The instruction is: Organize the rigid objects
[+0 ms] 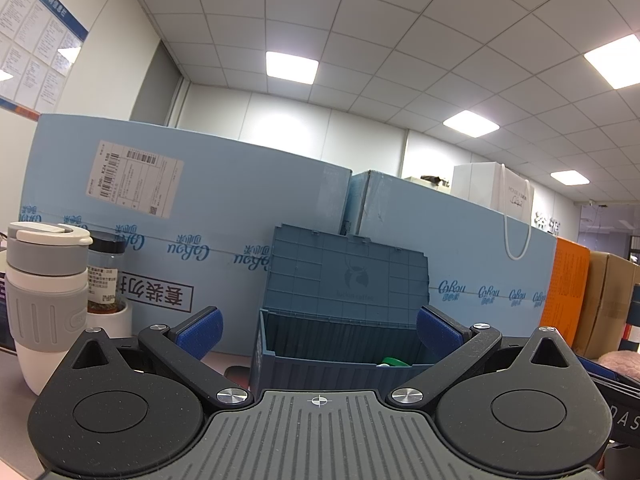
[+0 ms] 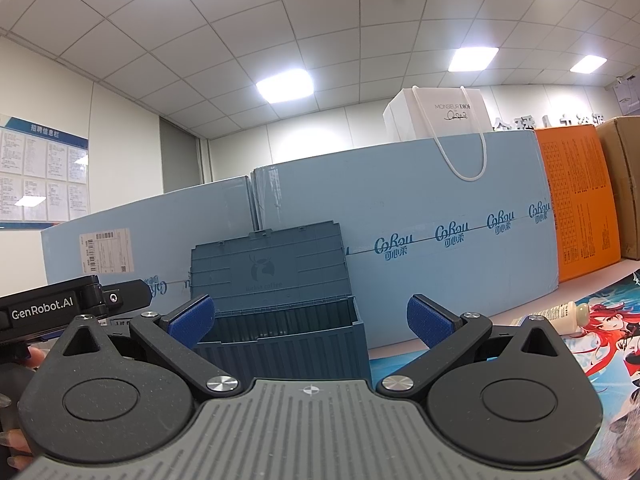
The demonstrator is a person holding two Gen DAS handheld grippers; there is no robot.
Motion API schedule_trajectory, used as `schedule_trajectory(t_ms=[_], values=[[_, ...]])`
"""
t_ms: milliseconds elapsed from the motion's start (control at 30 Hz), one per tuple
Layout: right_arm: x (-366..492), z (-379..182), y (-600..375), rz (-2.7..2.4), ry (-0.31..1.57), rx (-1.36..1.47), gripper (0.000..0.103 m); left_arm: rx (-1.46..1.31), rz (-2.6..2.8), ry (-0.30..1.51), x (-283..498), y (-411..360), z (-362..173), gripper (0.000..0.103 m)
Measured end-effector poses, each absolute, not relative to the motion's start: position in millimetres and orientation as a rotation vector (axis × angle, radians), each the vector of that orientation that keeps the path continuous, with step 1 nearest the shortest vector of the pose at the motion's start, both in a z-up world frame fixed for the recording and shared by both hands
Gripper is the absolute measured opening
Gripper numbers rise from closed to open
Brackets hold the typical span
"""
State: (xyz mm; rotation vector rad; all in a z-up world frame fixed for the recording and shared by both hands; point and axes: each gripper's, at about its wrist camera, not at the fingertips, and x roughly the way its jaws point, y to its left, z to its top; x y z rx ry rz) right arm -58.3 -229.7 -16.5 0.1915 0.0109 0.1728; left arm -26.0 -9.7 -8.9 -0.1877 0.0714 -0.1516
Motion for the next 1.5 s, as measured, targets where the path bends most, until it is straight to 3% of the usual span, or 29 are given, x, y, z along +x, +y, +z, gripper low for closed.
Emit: schedule_trajectory(t_ms=[1500], values=[[-53.9, -19.8, -230.8, 0.159, 0.024, 0.183, 0.103, -0.158, -0.102, 0.096, -20.2, -12.3, -11.7, 0.103]])
